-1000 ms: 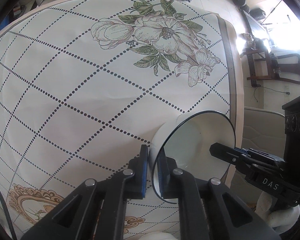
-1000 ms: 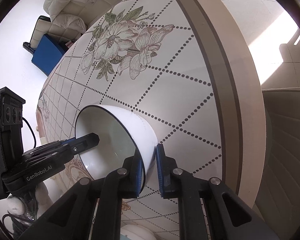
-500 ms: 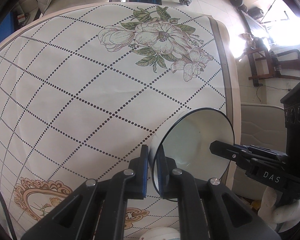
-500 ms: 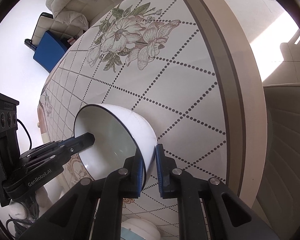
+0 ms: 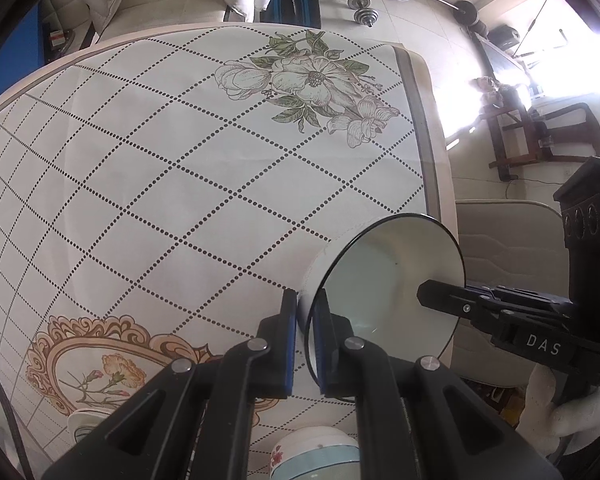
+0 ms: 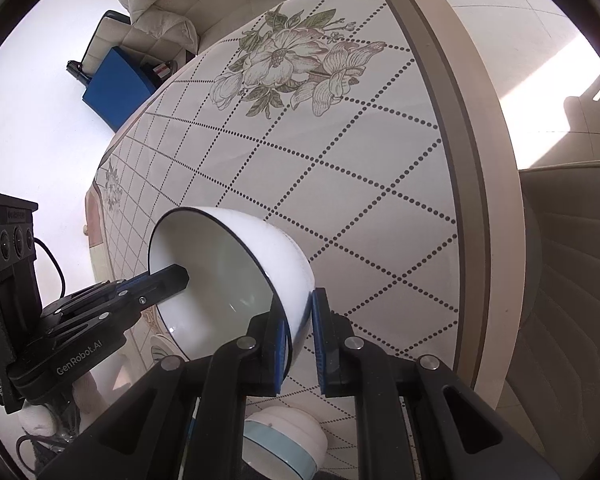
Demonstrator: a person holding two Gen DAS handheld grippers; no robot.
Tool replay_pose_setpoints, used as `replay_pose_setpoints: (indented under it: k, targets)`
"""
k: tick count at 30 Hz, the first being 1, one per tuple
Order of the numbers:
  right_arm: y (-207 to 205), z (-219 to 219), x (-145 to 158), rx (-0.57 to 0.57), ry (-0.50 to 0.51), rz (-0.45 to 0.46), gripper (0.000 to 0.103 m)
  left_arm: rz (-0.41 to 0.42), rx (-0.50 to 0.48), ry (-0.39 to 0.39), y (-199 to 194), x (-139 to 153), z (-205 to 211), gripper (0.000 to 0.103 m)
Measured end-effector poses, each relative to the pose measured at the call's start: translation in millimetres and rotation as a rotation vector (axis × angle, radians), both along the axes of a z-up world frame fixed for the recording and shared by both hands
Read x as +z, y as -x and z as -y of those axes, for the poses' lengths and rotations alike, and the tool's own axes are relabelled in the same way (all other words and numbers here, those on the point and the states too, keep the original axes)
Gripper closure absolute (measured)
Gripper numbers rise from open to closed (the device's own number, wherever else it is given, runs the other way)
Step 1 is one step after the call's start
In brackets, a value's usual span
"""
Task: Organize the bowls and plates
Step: 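Lift the white bowl with both grippers and carry it toward the nested bowls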
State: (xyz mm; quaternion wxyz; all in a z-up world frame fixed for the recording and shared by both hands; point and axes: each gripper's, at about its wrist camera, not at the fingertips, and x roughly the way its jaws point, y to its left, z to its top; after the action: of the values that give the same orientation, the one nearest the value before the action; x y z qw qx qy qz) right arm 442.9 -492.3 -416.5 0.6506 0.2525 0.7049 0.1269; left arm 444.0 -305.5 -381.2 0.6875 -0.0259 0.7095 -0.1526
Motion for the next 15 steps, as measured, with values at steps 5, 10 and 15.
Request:
replay_pose_setpoints:
  k: [5, 10, 15]
  targets:
    - [26, -3, 21, 0.0, 0.0, 0.015, 0.09, 0.02, -0.004, 0.007, 23, 19, -4, 0.097]
    - [61, -4, 42, -0.015, -0.007, 0.025, 0.09, 0.026, -0.02, 0.019, 47, 32, 0, 0.097]
    - [100, -9, 52, -0.03, -0.017, 0.026, 0.09, 0.038, -0.048, 0.025, 78, 43, -6, 0.097]
